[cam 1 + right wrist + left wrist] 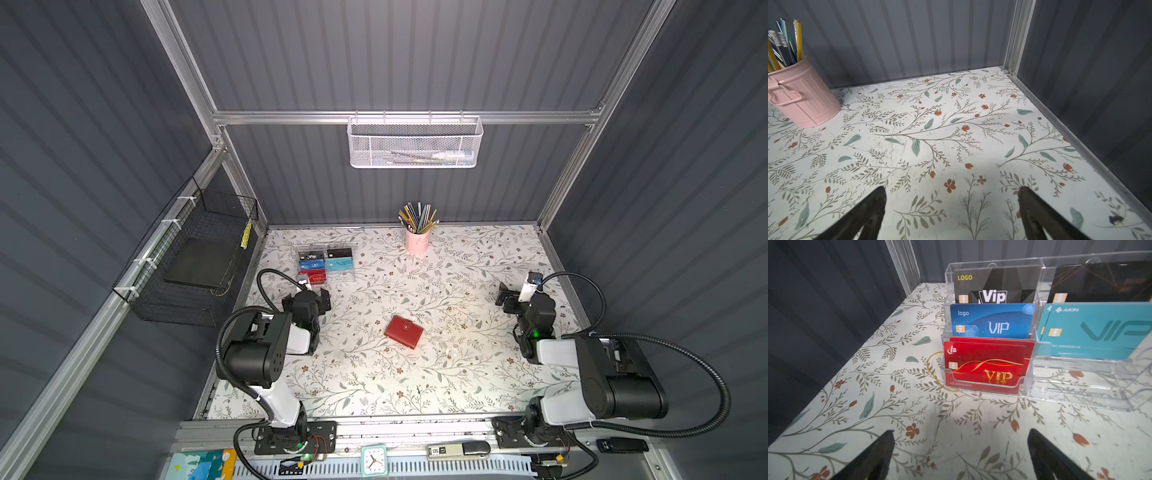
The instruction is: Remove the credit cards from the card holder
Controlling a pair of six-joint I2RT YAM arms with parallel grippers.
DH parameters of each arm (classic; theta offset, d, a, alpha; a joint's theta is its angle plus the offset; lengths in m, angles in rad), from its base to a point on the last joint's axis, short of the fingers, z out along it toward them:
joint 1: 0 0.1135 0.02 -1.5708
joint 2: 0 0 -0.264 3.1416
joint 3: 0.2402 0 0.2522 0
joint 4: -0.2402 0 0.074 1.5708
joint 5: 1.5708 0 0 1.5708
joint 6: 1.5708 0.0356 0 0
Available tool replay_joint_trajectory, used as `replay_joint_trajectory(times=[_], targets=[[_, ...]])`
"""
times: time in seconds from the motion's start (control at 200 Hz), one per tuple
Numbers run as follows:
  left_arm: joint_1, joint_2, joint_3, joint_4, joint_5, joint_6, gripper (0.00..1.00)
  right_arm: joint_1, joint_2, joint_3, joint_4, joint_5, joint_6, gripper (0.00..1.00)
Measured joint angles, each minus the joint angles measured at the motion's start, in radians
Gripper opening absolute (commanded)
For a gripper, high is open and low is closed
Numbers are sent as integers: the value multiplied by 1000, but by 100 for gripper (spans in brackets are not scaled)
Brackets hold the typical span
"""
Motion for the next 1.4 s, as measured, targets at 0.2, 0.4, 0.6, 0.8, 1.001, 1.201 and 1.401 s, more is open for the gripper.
replay_joint_trajectory(times=[0.2, 0.4, 0.6, 0.8, 1.001, 1.201, 1.401], targets=[[0, 0, 0, 0, 0, 0, 100, 0, 0, 0, 0, -9, 0, 99], [0, 0, 0, 0, 0, 0, 100, 0, 0, 0, 0, -11, 0, 99], [2, 0, 0, 0, 0, 0, 100, -6, 0, 7, -16, -27, 0, 99], [3, 0, 0, 0, 0, 0, 100, -13, 0, 16, -23, -37, 0, 99], [4, 0, 0, 0, 0, 0, 100, -13, 0, 16, -23, -30, 1, 99], [0, -43, 11, -83, -33, -2, 100, -3, -113, 64, -191, 62, 24, 99], [-10, -287, 213, -483, -76, -117, 100, 85, -245, 145, -383, 273, 89, 99]])
